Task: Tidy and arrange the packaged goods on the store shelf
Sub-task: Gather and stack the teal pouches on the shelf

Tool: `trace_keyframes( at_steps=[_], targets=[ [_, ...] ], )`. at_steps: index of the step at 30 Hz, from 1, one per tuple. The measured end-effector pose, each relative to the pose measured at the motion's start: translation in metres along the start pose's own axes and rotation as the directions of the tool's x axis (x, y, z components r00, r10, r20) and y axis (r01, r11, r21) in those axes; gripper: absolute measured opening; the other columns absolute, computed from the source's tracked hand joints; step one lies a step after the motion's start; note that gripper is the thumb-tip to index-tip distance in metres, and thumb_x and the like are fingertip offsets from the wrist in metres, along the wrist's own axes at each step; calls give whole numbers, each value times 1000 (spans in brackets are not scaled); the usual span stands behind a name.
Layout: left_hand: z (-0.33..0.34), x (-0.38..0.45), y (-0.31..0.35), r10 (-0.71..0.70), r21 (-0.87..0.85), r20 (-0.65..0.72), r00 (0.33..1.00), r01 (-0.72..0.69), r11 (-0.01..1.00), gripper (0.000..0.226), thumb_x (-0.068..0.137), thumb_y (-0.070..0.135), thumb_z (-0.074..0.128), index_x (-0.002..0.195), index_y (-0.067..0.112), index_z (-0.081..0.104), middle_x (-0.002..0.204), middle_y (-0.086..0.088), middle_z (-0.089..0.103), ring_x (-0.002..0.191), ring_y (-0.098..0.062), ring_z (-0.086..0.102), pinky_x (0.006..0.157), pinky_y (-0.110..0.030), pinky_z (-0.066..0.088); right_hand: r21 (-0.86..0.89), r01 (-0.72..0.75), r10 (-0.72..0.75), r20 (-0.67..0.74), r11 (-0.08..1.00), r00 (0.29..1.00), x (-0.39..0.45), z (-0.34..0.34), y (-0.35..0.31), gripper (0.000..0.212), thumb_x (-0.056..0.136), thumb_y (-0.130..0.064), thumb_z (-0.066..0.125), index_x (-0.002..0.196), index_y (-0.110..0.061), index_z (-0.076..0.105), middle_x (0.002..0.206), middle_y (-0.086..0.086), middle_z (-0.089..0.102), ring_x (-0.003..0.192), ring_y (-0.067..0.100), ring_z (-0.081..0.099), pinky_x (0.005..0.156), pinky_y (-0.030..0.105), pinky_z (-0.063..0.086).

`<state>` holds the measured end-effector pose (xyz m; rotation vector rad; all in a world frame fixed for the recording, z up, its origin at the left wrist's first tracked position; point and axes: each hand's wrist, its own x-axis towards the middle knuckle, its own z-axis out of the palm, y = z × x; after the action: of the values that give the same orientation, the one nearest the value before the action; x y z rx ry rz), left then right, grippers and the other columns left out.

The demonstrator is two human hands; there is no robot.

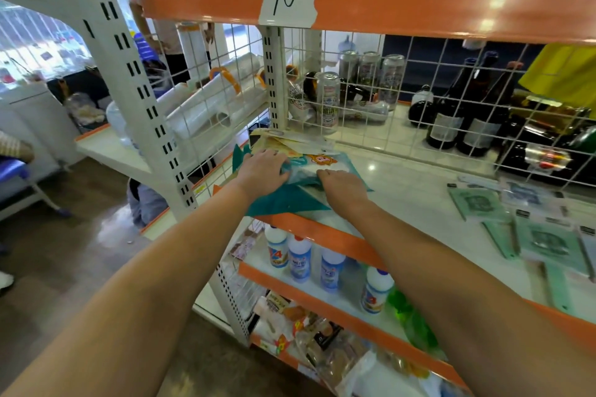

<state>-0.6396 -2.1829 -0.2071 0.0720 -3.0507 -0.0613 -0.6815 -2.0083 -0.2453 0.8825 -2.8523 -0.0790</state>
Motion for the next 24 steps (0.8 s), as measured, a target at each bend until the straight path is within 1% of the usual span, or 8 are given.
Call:
trace_keyframes(
  at_steps=[3, 7, 9, 11, 14, 16, 20, 24],
  targets=[
    [-7, 8, 6, -9, -15, -1, 1000, 9, 1000, 38, 96, 38, 44, 129, 21, 53, 131, -6, 53, 125, -26, 44, 103, -47, 34, 5, -3, 4, -41, 1000, 999, 1, -10, 12, 44, 85, -7, 61, 127, -16, 51, 121, 6, 62, 110, 25, 60, 86, 36, 49],
    [-15, 17, 16, -28, -97, -31, 999, 25, 995, 34, 95, 35, 42, 123, 22, 56, 128, -5, 56, 119, -27, 48, 96, -41, 41, 17, -39, 40, -84, 999, 996, 4, -30, 31, 43, 85, -5, 57, 125, -22, 54, 119, 3, 64, 106, 24, 62, 84, 34, 50],
    [-20, 21, 24, -36, -119, -36, 999, 31, 992, 34, 96, 34, 41, 123, 19, 57, 127, -4, 56, 117, -26, 51, 97, -40, 44, 3, -45, 45, -122, 999, 991, 3, -38, 42, 41, 87, -4, 54, 124, -23, 54, 118, 1, 65, 105, 23, 62, 86, 33, 48],
    [-25, 25, 31, -25, -109, -24, 999, 22, 994, 34, 96, 32, 41, 124, 19, 56, 129, -4, 55, 119, -27, 49, 95, -40, 44, 18, -68, 70, -175, 998, 982, 1, -42, 52, 38, 90, -5, 50, 121, -24, 58, 113, 1, 67, 102, 23, 63, 89, 32, 44],
    [-30, 29, 42, -36, -160, -49, 998, 27, 987, 32, 97, 31, 42, 121, 20, 59, 126, -8, 58, 117, -28, 50, 92, -38, 43, 64, -124, 135, -218, 990, 966, -4, -42, 63, 32, 87, -7, 53, 107, -30, 63, 102, -4, 69, 97, 20, 63, 96, 33, 38],
    [-31, 31, 50, -21, -151, -49, 999, 13, 988, 31, 98, 31, 41, 120, 20, 60, 123, -8, 60, 113, -28, 54, 92, -38, 45, 129, -159, 186, -237, 979, 954, -8, -40, 70, 30, 87, -8, 54, 103, -30, 65, 98, -5, 69, 98, 20, 62, 99, 35, 35],
    [-36, 35, 62, 24, -111, -34, 999, -28, 993, 30, 98, 30, 41, 119, 17, 59, 119, -8, 61, 109, -28, 55, 91, -38, 44, 240, -210, 272, -266, 948, 925, -18, -40, 84, 35, 87, -5, 51, 104, -31, 67, 99, -5, 70, 97, 20, 63, 94, 34, 37],
    [-36, 41, 74, 69, -99, -12, 998, -70, 993, 30, 96, 31, 43, 115, 17, 61, 117, -7, 63, 106, -25, 56, 90, -38, 47, 342, -220, 325, -289, 914, 900, -27, -51, 102, 29, 85, -6, 51, 97, -25, 69, 97, -1, 69, 94, 23, 62, 84, 31, 41]
  ],
)
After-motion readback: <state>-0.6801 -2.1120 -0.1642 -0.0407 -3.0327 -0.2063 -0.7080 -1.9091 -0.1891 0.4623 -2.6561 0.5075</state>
